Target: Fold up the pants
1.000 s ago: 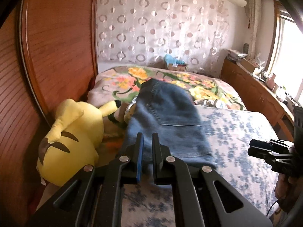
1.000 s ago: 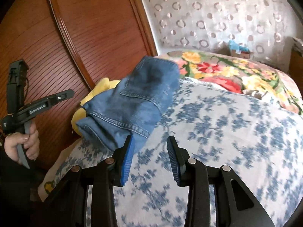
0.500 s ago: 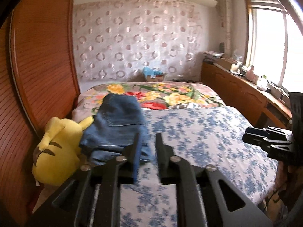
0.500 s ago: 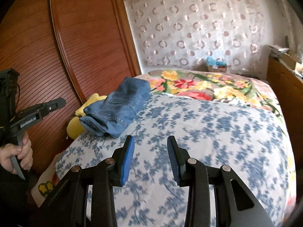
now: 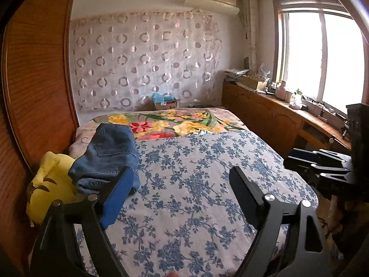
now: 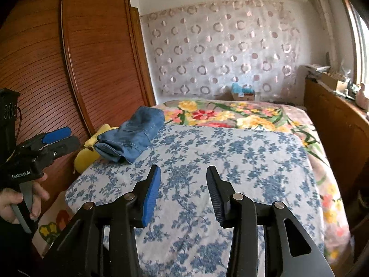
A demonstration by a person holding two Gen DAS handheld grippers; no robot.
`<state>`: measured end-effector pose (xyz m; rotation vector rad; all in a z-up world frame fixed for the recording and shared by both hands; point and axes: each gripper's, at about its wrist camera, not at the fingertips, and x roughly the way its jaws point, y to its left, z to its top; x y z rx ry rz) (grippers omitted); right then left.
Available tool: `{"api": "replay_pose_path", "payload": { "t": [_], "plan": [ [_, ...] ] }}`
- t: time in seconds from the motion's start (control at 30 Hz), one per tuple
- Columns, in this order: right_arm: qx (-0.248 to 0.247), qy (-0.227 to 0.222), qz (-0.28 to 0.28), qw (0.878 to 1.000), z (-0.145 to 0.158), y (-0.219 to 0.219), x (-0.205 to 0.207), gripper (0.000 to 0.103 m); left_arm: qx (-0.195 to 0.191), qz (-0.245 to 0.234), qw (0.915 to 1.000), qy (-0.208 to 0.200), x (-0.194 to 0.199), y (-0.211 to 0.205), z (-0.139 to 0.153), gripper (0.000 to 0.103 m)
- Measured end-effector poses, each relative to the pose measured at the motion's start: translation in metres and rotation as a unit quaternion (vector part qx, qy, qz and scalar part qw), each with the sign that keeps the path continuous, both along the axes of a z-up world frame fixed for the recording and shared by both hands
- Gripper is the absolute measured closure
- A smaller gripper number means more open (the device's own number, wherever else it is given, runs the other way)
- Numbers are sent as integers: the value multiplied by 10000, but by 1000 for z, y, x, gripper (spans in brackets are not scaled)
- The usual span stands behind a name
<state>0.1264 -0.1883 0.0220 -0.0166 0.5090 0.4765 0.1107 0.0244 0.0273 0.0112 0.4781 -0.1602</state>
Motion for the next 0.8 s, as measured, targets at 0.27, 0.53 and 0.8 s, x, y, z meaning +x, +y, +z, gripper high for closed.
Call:
{"api": "replay_pose_path", "payload": {
  "t": [0.27,0.53,0.8],
  "plan": [
    [45,-304,-381,9988,8,-22,-51,46,155,243,9995,-131,-36,-19,9,17],
    [86,-400,-583,9975,13,-35,-82,40,152,220,9995,-165,-62,-27,9,17],
    [-7,-511,-640,9966,17,-33,-92,39,107,323,9993,-134,-63,-29,10,17]
  ]
}}
